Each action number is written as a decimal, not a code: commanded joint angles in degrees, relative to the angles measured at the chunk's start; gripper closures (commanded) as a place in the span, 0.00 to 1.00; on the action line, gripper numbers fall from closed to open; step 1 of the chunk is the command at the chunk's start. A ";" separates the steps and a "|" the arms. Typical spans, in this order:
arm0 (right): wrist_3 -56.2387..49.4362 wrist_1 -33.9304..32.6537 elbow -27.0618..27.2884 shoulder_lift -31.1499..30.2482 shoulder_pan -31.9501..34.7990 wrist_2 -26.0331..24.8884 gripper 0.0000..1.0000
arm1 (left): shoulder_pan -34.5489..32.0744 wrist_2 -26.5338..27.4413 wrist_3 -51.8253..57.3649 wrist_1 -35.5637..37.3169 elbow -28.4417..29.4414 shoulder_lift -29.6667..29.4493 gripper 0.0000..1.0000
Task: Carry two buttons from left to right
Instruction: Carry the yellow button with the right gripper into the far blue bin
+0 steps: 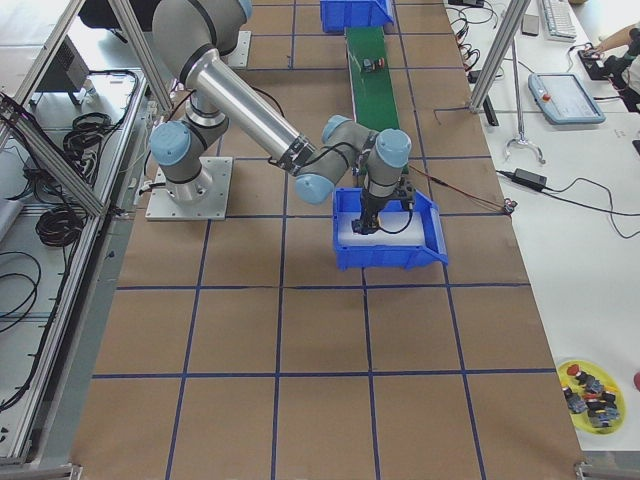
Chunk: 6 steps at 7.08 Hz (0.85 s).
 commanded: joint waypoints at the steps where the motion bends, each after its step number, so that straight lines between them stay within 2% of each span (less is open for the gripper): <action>1: -0.75 -0.05 0.17 1.52 -0.06 -0.16 0.94 | 0.00 0.09 -0.12 0.00 -0.40 -0.31 0.00; 3: -0.49 -0.66 0.08 2.75 -0.06 -0.07 0.91 | -0.61 0.01 -0.29 0.00 -1.10 -0.05 0.00; 4: -0.58 -1.71 -0.01 3.28 -0.06 0.11 0.86 | -1.66 0.18 -0.38 0.00 -1.02 -0.13 0.00; 5: -0.84 -1.81 -0.01 3.37 0.02 0.02 0.59 | -1.76 0.18 -0.29 0.09 -0.93 -0.31 0.00; 6: -0.58 -2.77 -0.01 3.29 0.02 0.37 0.01 | -1.76 0.18 -0.21 0.09 -1.02 -0.22 0.00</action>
